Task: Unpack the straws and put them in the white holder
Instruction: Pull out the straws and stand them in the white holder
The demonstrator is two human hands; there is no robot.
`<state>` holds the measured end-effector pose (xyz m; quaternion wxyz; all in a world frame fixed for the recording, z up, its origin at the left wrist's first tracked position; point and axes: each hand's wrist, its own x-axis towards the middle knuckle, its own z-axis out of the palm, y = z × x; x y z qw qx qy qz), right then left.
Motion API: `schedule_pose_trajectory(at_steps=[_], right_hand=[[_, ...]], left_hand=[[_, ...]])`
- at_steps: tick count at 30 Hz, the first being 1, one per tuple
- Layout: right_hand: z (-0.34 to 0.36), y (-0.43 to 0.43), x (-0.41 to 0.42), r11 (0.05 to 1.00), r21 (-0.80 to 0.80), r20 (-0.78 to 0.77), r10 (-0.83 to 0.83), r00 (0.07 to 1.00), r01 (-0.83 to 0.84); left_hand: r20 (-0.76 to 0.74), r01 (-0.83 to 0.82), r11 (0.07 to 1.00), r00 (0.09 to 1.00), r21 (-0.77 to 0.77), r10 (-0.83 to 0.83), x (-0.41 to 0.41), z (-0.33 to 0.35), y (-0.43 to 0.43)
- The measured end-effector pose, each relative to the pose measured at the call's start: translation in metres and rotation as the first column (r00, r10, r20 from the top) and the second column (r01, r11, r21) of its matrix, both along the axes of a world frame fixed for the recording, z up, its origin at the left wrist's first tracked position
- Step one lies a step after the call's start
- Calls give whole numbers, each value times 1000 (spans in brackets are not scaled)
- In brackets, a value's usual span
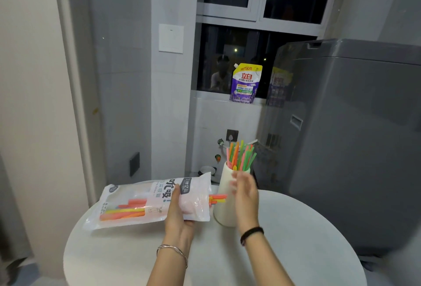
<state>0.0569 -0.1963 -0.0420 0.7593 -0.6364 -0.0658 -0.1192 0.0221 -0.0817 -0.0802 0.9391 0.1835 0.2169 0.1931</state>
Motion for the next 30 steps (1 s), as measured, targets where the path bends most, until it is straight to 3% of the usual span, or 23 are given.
schedule_pose_trajectory(at_steps=[3,10,14,17,20,24,30], right_hand=[[-25,10,-12,981,-100,-184,147,972,-167],[-35,16,-22,963,-179,3,206,978,-203],[-29,7,-17,988,-126,-3,95,995,-94],[-21,-9,-9,997,43,-52,-68,996,71],[-17,-15,-10,992,128,-127,0,992,17],[-21,-7,-16,992,48,-194,128,973,-120],[-11,-24,-6,989,130,-230,-34,973,65]], left_hand=[[-22,-72,994,997,83,74,-2,-1,-1],[-38,-58,994,997,88,61,-5,1,-4],[-53,5,1000,999,10,-4,-12,6,-1],[-50,1,999,999,-54,-3,-15,7,2],[-26,22,997,999,-75,-24,-15,6,0],[3,83,992,997,-90,-83,-12,4,-9],[-4,48,991,999,-125,-49,-11,1,-3]])
